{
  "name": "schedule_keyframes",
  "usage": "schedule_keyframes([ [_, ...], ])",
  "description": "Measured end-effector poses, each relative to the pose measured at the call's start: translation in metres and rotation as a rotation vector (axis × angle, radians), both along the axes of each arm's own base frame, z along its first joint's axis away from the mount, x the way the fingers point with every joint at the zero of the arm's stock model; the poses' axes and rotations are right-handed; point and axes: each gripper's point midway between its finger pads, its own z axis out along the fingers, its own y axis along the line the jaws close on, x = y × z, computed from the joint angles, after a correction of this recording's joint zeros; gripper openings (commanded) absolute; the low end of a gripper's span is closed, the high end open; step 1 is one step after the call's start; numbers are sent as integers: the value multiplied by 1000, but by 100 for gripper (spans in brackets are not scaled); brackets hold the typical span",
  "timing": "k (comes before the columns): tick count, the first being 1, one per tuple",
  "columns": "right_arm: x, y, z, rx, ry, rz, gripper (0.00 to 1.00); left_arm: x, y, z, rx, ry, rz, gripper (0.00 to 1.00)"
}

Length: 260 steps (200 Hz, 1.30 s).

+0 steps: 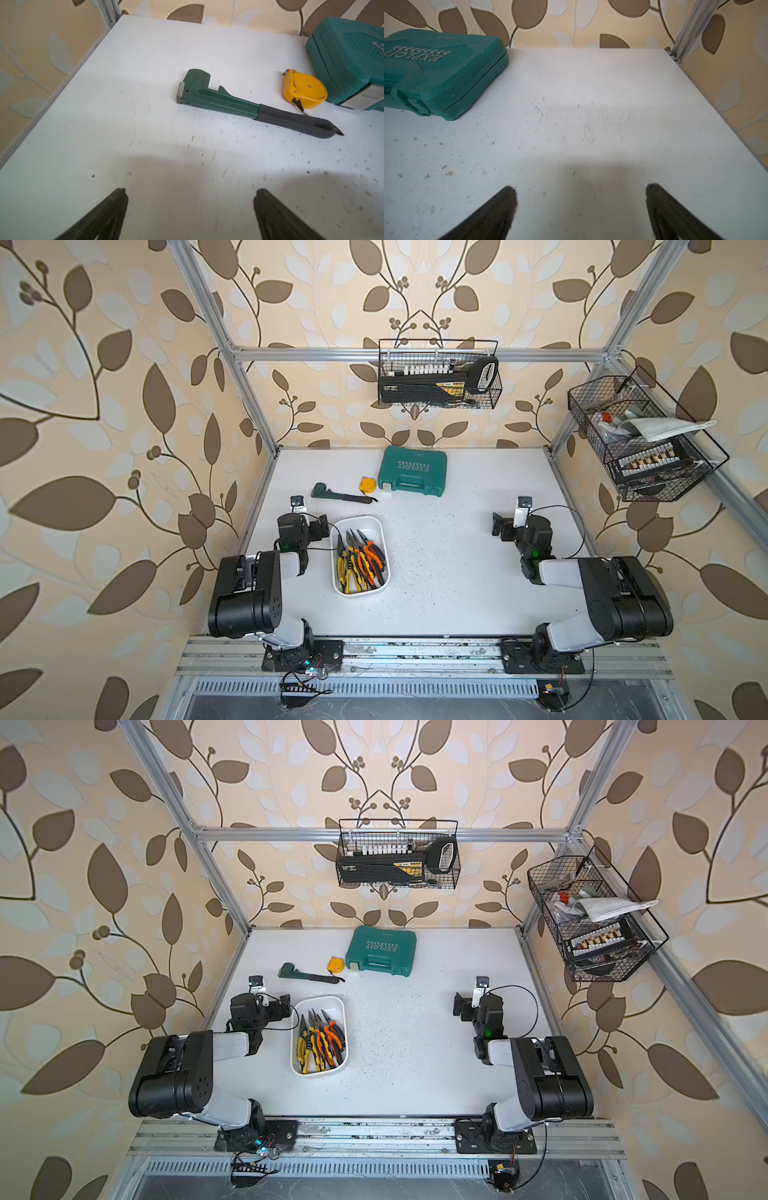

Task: Take the pliers out of the storage box
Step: Move the storage box to the center of the board.

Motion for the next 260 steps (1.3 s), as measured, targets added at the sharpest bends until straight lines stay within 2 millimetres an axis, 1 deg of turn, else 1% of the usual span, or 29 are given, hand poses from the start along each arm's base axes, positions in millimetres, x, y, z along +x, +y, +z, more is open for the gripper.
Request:
schedule_keyframes([
  [122,-1,0,1,0,6,-2,99,0,0,0,0,-1,0,99],
  [135,-5,-1,7,-1,14,-3,99,-2,0,0,4,6,3,99],
  [143,-6,-1,17,-1,-1,-3,99,-3,-1,1,10,20,8,99],
  [149,-7,0,29,-1,-23,-3,99,-5,-3,4,14,34,3,99],
  [163,-9,2,58,4,-84,2,99,-1,-13,21,31,30,-15,99],
  [177,-12,6,88,26,-142,12,99,5,-23,51,50,-20,-31,99],
  [191,-14,14,117,70,-193,38,99,4,-33,82,58,-74,-47,99],
  [206,-17,23,139,152,-230,69,99,-1,-42,110,63,-114,-61,99],
  [220,-20,33,146,266,-222,94,99,-8,-52,131,51,-137,-77,99],
  [234,-22,43,142,383,-168,116,99,-17,-62,143,-4,-127,-87,99],
  [242,-23,49,137,449,-112,113,99,-21,-66,143,-48,-98,-81,99],
  [260,-24,67,132,545,-18,129,99,-33,-67,137,-158,30,-22,99],
])
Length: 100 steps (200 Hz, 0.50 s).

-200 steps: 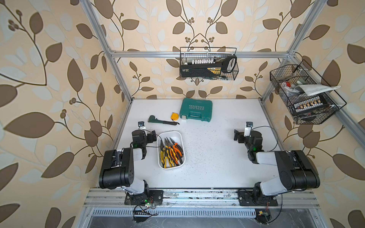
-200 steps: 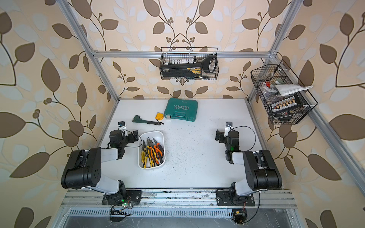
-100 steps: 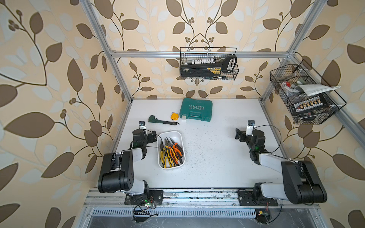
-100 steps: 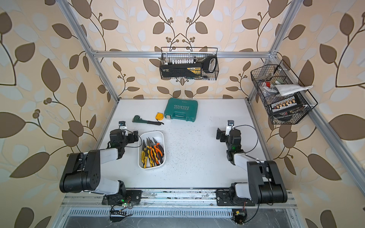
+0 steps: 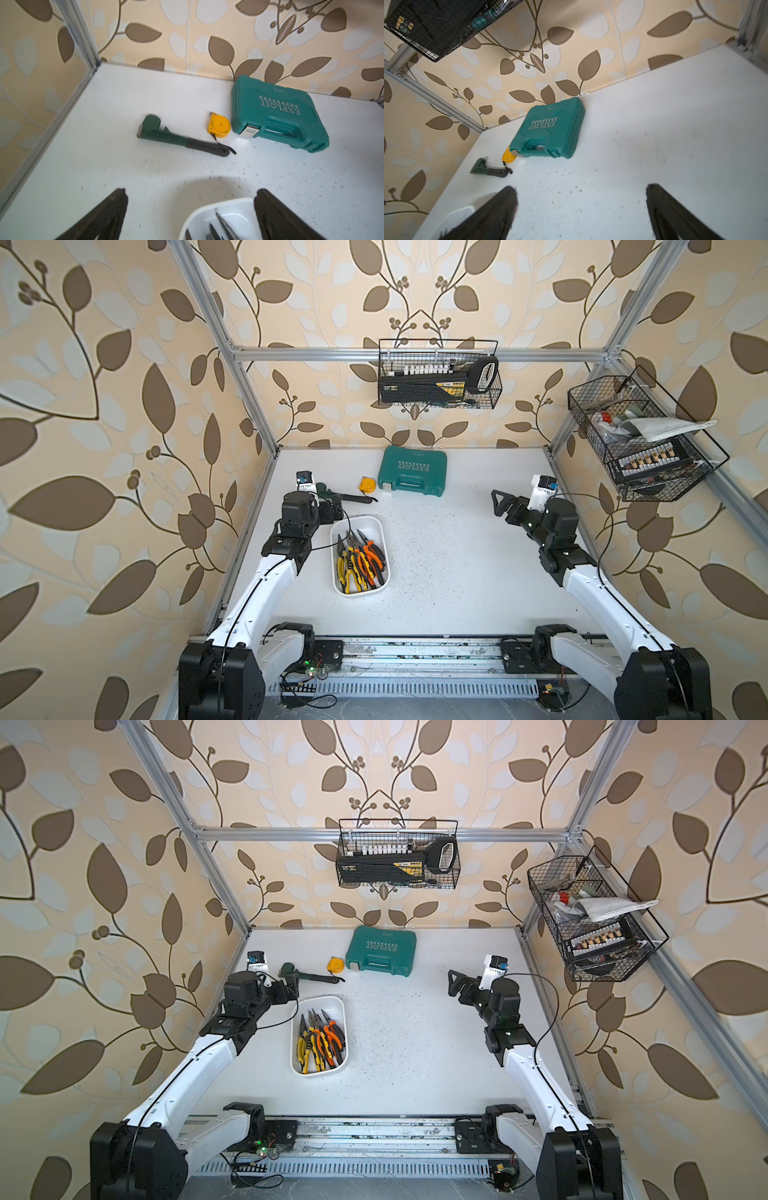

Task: Take the pliers out of the storage box
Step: Move the storage box to the center of the board.

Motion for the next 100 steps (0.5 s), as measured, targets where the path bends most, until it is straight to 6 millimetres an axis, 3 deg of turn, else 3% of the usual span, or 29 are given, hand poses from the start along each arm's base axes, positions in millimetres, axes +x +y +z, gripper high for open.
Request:
schedule_keyframes([
  [53,-20,91,-9,10,162,259,99,-44,1,-31,-167,445,167,98],
  [77,-36,134,-13,-34,192,392,99,-71,-5,-60,-195,611,172,84],
  [100,-48,167,-29,-73,228,491,99,-87,-11,-82,-215,700,177,77],
])
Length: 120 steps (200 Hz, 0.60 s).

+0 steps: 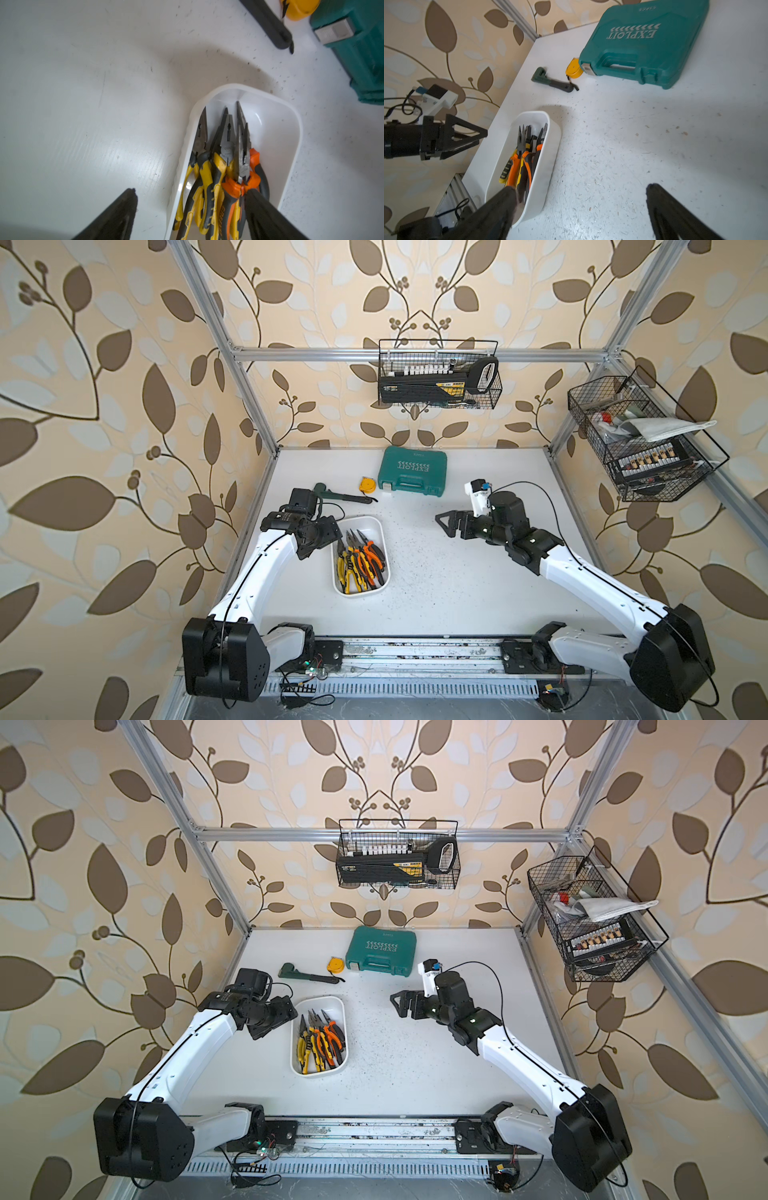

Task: Take the pliers out of the storage box
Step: Move the storage box to the center of the board.

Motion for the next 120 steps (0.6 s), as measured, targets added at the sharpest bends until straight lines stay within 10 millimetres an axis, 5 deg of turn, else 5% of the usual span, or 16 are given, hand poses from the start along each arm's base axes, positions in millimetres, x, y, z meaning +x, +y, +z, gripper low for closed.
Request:
schedule_keyframes([
  [38,-8,20,-38,-61,87,51,99,-1,-9,-28,7,74,-17,59],
  [120,-4,6,-31,-127,30,5,99,-1,-9,-52,41,125,-23,39],
])
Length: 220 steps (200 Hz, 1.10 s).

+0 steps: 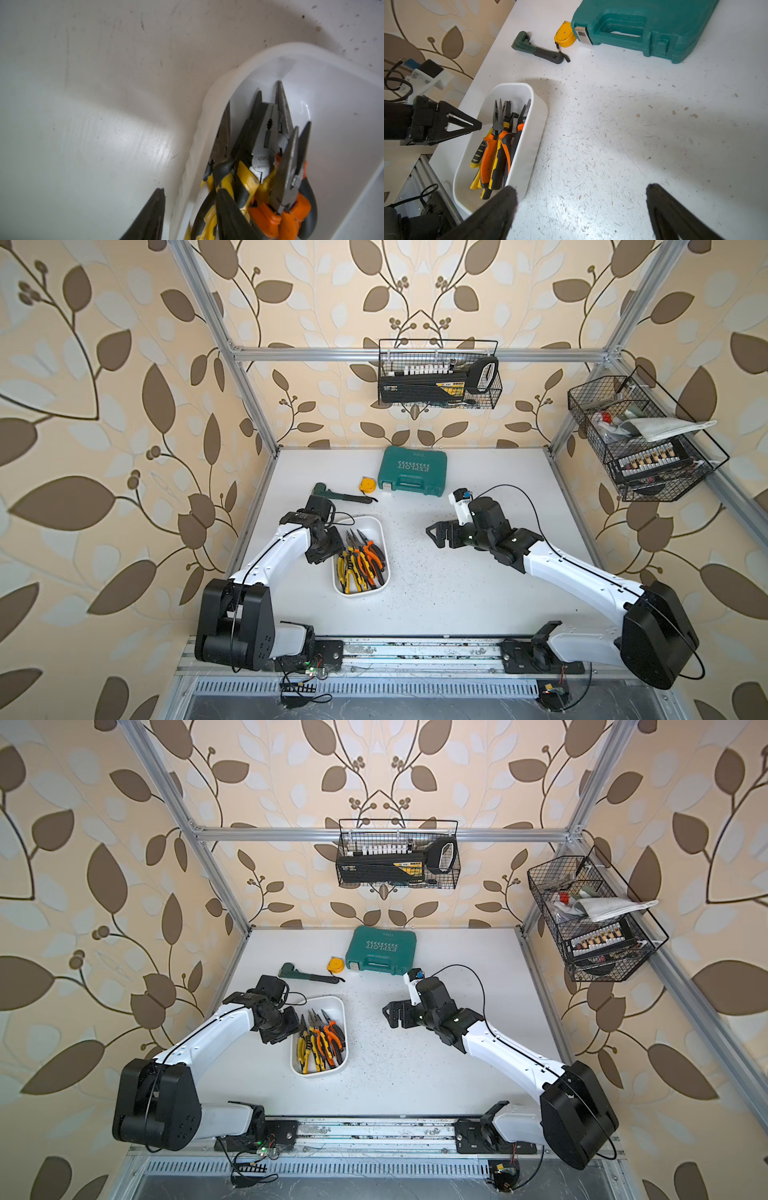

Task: Take the pliers out of the storage box
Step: Move the storage box to the center of the board.

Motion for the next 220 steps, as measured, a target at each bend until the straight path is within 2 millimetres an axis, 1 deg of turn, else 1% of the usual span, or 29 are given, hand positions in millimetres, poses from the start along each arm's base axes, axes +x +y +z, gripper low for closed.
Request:
schedule_keyframes([
  [4,0,-1,1,-1,-3,-3,99,0,-1,-1,1,2,-7,39],
  [20,1,-2,3,-2,-12,-10,99,0,-3,-7,4,19,-12,31],
  [34,1,-4,5,-5,-18,-18,99,0,-3,-10,7,31,-12,16],
  [42,2,-5,5,-7,-21,-21,99,-1,-3,-10,17,34,-25,11],
  [54,2,-6,6,-12,-25,-28,99,-2,-2,-11,28,34,-40,7],
  [71,4,-8,5,-20,-28,-37,99,-4,-5,-11,33,42,-61,4],
  [90,6,-12,6,-22,-32,-51,99,0,-8,-11,31,45,-65,0],
  [109,6,-17,9,-20,-41,-65,99,4,-13,-11,44,66,-85,0],
  [141,5,-29,13,-17,-52,-97,99,21,-27,-10,84,81,-139,0],
  [184,3,-49,11,-19,-48,-152,99,56,-65,-8,64,48,-228,0],
  [220,2,-55,11,-20,-45,-164,99,92,-91,-6,51,28,-299,0],
])
